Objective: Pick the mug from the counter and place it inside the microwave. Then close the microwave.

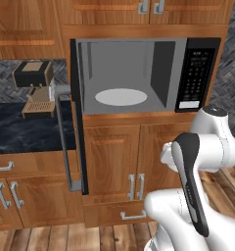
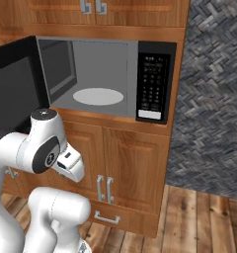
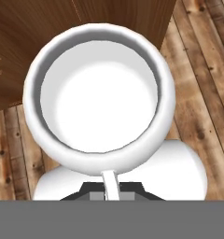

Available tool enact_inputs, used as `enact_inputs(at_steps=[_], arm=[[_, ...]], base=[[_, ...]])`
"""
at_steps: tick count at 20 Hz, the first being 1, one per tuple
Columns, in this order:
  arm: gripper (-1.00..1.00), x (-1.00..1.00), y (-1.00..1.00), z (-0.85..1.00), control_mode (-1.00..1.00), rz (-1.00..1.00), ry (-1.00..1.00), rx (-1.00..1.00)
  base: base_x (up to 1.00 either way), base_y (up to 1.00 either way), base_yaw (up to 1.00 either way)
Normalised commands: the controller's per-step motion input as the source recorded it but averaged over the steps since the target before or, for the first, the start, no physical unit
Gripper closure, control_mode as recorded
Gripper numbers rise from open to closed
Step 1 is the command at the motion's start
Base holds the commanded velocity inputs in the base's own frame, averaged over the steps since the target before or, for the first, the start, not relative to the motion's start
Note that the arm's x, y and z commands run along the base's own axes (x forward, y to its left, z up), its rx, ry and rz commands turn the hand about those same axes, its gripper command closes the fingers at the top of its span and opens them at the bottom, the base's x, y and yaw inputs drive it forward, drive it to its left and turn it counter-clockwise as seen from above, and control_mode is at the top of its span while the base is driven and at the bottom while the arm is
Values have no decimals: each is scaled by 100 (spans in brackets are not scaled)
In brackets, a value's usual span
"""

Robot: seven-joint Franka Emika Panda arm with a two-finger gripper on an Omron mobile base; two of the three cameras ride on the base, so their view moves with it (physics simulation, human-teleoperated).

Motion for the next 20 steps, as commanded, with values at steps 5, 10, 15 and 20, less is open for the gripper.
enact_inputs(at_steps=[5,10,15,20], arm=[[100,0,0,0,100,0,0,0],[100,0,0,0,100,0,0,0],[100,0,0,0,100,0,0,0],[100,0,3,0,-100,0,-4,0]], base=[[0,0,0],[0,0,0],[0,0,0],[0,0,0]])
